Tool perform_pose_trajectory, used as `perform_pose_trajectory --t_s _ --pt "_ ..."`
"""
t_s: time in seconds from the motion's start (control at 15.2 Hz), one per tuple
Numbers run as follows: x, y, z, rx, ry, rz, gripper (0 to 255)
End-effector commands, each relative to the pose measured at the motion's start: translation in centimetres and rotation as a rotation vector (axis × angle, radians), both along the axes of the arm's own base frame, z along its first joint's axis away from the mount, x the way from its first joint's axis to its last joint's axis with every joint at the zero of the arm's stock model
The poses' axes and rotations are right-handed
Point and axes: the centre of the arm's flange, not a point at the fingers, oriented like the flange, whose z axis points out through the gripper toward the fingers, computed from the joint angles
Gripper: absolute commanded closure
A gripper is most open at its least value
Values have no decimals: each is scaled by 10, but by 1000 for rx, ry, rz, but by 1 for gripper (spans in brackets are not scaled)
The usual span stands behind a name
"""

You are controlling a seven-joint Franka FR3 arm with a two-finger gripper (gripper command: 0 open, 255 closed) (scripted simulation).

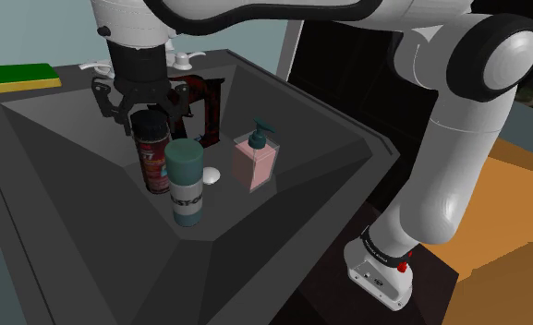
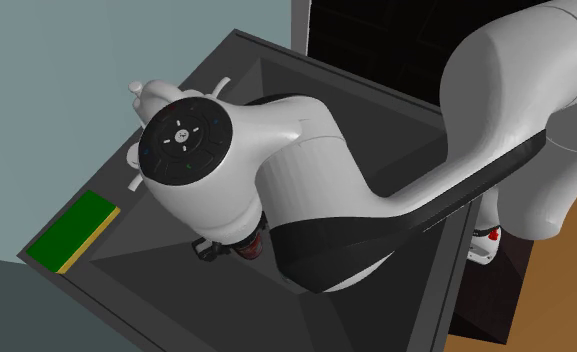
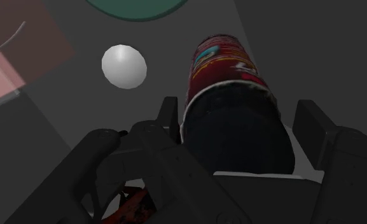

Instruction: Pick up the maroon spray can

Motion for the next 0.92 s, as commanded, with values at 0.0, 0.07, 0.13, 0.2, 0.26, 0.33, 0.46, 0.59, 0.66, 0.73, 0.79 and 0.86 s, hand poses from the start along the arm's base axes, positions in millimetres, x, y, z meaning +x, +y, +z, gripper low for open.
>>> perform_pose_trajectory --t_s 0.0,0.07,0.13,0.2,0.26,0.33,0.46,0.59,0.66,0.73,0.79,0.86 --pt "0 0 -1 -1 1 0 255" --pt "0 0 -1 -1 1 0 255" --pt "0 0 -2 -1 1 0 255" --pt "0 0 4 -1 1 -1 255" --pt "0 0 9 -1 1 -1 255" --pt "0 0 14 -1 1 -1 255" --pt "0 0 25 -1 1 -1 255" --pt "0 0 35 -1 1 -1 255" --pt "0 0 41 -1 1 -1 255" --pt "0 0 46 -1 1 -1 255" --pt "0 0 51 -1 1 -1 255" --pt "0 0 57 -1 1 -1 255"
